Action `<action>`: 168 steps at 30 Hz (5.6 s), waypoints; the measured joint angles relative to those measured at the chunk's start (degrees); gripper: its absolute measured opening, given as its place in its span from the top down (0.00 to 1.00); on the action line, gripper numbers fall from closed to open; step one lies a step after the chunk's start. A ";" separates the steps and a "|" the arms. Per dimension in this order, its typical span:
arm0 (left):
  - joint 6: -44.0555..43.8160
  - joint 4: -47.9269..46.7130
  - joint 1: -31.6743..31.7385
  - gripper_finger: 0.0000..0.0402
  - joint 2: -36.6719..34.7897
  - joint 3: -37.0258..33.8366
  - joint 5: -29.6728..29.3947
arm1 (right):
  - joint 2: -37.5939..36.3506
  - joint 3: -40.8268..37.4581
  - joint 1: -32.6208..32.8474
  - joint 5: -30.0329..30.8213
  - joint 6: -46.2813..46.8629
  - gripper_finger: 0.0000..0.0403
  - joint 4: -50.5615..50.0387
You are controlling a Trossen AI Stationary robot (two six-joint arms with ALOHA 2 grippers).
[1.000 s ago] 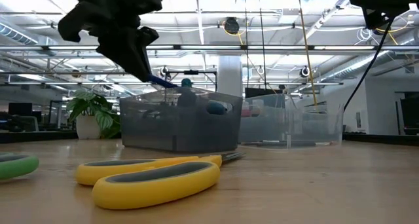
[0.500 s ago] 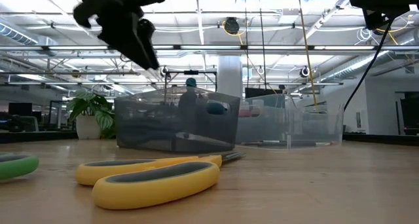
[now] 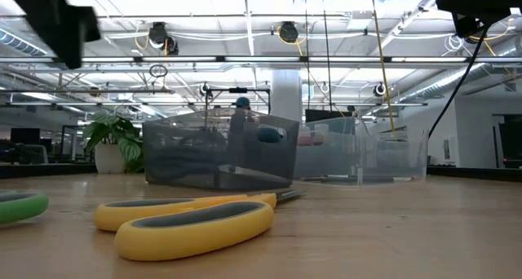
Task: Pick & Place Paint Supplies
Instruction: Put the green scissors into the bottom black bin
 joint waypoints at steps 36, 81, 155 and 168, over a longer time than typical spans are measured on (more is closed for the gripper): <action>-12.23 20.19 -8.82 0.38 21.22 -7.31 -6.98 | -0.02 0.00 -0.04 0.01 -1.19 1.00 1.63; -3.02 10.28 -6.54 0.62 21.64 -4.58 -5.40 | 0.00 0.00 -0.05 0.03 -1.07 1.00 1.17; -16.24 -14.06 -10.36 0.67 8.22 -4.77 -11.60 | 0.00 0.00 -0.04 -0.40 -0.29 1.00 1.12; -22.66 -7.58 -14.60 0.94 8.15 -14.58 -15.33 | 0.00 0.00 -1.95 -1.47 0.68 1.00 1.17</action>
